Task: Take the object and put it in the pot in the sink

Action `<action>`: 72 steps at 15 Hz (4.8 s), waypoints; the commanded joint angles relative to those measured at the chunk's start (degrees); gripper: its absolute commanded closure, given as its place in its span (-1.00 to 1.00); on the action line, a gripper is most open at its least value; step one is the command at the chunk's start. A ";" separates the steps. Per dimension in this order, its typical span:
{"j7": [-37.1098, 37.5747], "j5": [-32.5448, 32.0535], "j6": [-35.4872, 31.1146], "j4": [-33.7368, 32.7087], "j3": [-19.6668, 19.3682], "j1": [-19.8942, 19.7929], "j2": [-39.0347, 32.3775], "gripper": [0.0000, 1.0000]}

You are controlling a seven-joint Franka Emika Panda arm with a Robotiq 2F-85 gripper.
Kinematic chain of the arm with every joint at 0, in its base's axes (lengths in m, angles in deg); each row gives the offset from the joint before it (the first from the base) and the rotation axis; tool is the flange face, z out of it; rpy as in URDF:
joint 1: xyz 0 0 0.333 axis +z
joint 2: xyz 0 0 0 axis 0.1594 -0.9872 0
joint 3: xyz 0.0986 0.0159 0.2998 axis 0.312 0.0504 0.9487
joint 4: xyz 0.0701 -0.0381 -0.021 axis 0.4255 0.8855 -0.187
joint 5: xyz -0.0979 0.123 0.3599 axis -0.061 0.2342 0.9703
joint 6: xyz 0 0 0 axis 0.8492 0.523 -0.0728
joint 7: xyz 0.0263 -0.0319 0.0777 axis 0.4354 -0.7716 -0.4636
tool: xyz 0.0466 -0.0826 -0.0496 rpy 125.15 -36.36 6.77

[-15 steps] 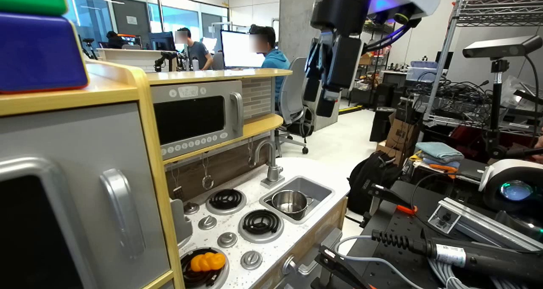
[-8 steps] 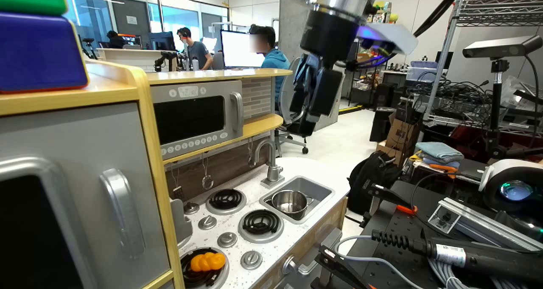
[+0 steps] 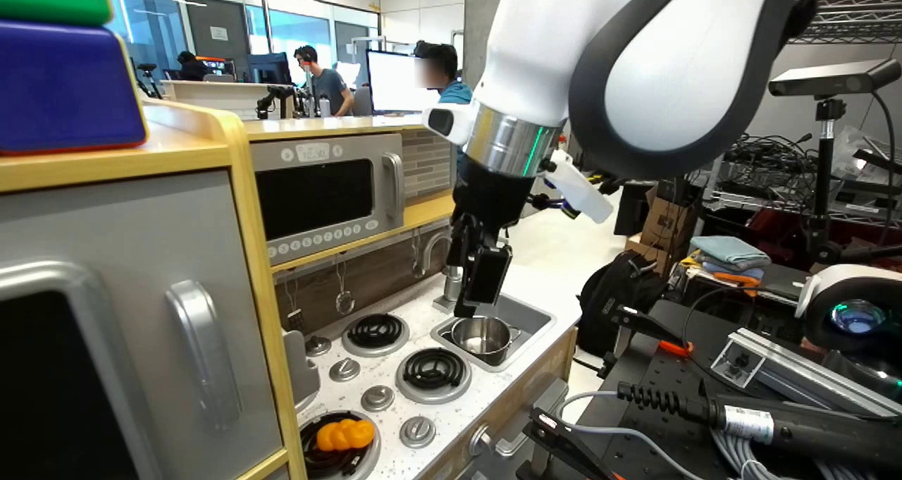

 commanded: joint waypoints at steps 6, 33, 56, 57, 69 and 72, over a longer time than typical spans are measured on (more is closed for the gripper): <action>2.72 -0.99 -0.02 -6.01 -2.19 1.57 -6.81 -1.00; 16.31 7.56 3.53 -46.81 4.36 2.49 -48.95 -0.48; 29.31 9.24 16.92 -50.23 -9.27 -3.45 -48.13 0.64; 31.00 9.39 17.84 -51.11 -10.55 -3.83 -49.37 0.64; 43.90 13.26 30.13 -66.43 -9.70 -7.87 -60.67 0.64; 45.03 14.89 33.17 -69.70 -8.54 -9.02 -61.64 0.64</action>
